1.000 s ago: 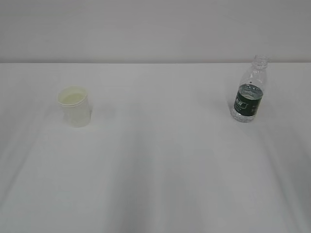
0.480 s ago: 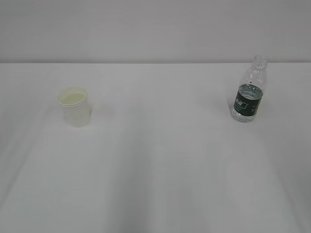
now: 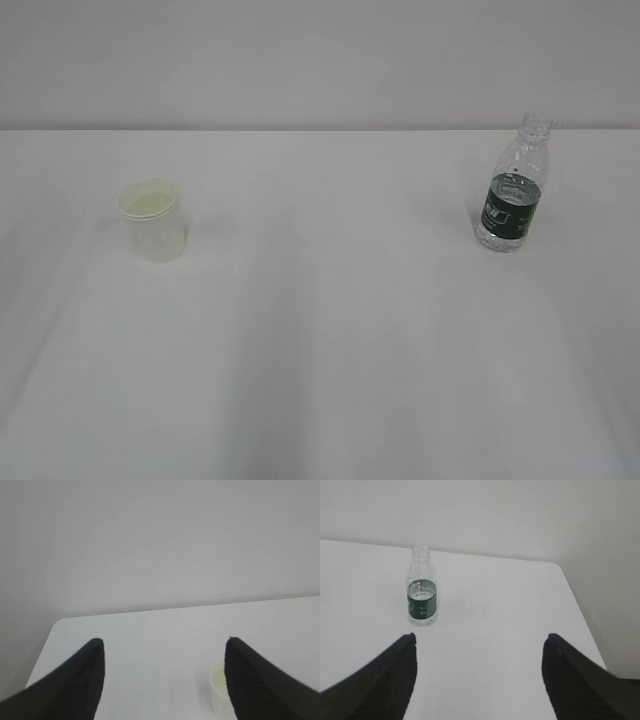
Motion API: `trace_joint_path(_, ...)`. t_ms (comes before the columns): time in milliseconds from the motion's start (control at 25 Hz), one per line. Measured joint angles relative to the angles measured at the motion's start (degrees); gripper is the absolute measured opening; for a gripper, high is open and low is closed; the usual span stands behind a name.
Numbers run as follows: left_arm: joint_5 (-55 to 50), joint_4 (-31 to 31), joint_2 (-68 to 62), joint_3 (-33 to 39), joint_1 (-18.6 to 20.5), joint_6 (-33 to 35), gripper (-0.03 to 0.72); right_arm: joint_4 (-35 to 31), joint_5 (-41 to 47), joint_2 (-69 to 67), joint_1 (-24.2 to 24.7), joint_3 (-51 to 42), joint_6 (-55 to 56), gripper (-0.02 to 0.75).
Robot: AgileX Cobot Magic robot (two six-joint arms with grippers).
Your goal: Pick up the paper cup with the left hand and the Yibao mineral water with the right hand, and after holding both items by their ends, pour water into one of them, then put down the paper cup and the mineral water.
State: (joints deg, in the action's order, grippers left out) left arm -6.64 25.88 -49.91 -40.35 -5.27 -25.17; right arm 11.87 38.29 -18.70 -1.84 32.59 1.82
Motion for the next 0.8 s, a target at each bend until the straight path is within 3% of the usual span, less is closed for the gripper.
trace_joint_path(800,1.02,0.0,0.0,0.0,0.0,0.0,0.552,-2.29,16.93,8.41,0.0,2.35,0.0,0.589)
